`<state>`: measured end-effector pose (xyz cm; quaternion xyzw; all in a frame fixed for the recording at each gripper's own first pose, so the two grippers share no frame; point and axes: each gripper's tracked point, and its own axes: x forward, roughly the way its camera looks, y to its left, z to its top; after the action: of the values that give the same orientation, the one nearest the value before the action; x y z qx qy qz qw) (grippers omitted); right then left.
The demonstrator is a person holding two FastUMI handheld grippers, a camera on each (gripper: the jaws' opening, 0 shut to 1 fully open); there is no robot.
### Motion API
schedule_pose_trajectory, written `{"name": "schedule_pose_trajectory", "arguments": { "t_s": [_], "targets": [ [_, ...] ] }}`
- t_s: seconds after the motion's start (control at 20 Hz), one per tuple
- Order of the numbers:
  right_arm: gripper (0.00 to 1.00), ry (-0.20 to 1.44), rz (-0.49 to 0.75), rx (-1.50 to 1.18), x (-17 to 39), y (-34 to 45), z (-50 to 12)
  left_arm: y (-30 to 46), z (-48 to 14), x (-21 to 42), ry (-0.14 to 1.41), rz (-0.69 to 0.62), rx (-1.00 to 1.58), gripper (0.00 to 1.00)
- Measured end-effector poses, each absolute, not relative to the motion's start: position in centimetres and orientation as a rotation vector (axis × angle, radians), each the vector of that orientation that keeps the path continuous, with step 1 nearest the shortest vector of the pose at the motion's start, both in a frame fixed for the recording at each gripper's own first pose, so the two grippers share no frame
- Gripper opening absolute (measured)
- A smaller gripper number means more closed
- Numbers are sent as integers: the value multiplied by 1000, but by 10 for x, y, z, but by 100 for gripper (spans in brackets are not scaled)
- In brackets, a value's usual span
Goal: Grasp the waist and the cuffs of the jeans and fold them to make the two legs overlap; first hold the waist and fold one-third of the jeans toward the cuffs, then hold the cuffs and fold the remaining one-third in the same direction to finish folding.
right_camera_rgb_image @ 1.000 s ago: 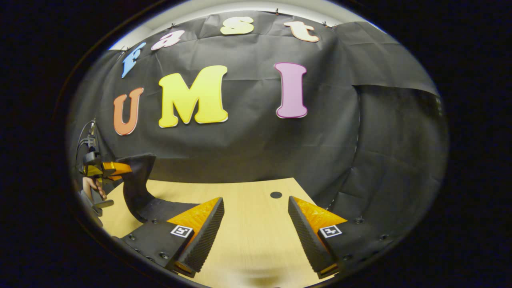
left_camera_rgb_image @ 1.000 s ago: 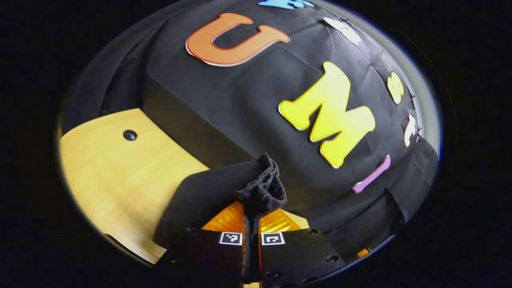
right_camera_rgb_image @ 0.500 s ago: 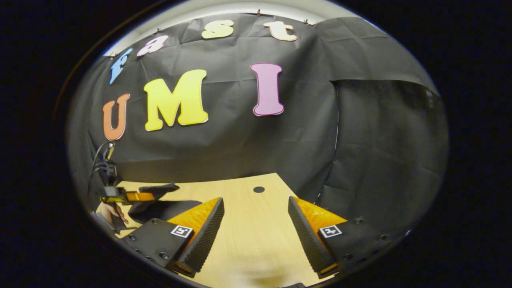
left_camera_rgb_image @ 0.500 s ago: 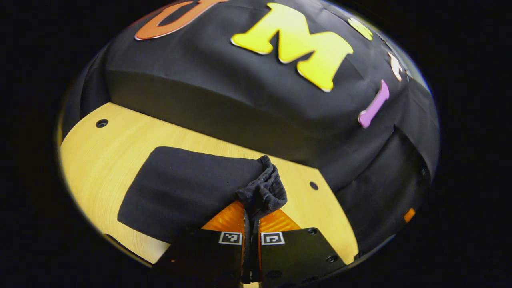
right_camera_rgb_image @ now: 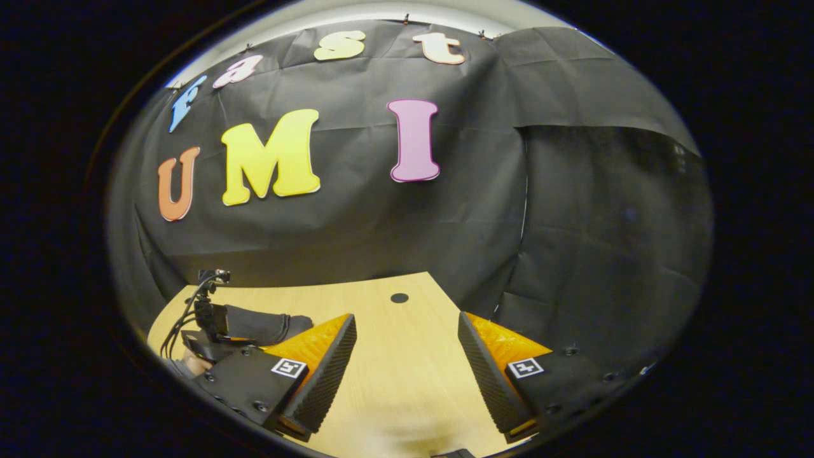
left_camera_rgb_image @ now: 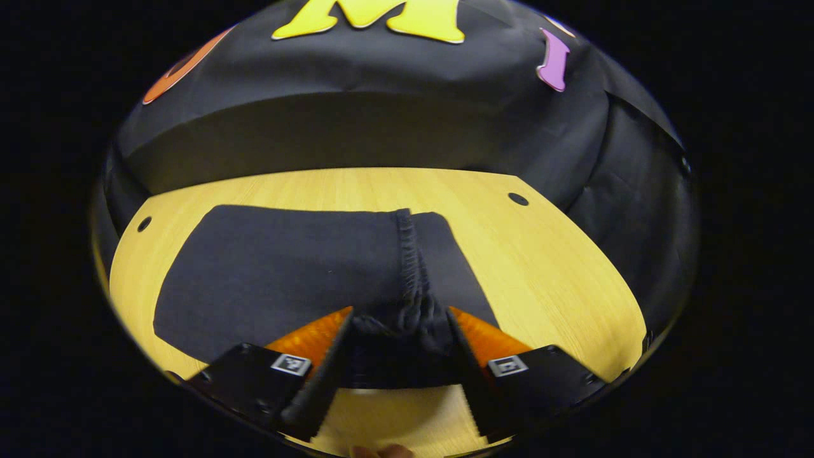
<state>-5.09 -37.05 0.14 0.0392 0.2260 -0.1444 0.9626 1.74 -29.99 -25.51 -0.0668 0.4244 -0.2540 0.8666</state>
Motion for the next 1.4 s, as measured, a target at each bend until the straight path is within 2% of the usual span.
{"name": "schedule_pose_trajectory", "arguments": {
  "t_s": [0.05, 0.1, 0.3, 0.55, 1.0, 1.4],
  "targets": [
    [99, 455, -291, 76, -50, -369, 4, -298, -255, 20, 879, -528, -108, 88],
    [99, 452, -288, 73, -50, -368, 4, -295, -258, 8, 875, -521, -88, 100],
    [99, 458, -277, 67, -46, -363, 2, -305, -240, 23, 841, -551, -157, 100],
    [99, 449, -219, 74, -22, -332, 0, -289, -185, 53, 687, -538, -208, 100],
    [99, 347, -31, 101, 47, -227, 23, -167, -51, 99, 389, -319, -200, 100],
    [99, 252, 72, 99, 67, -156, 58, -89, -6, 86, 270, -185, -179, 100]
  ]
}}
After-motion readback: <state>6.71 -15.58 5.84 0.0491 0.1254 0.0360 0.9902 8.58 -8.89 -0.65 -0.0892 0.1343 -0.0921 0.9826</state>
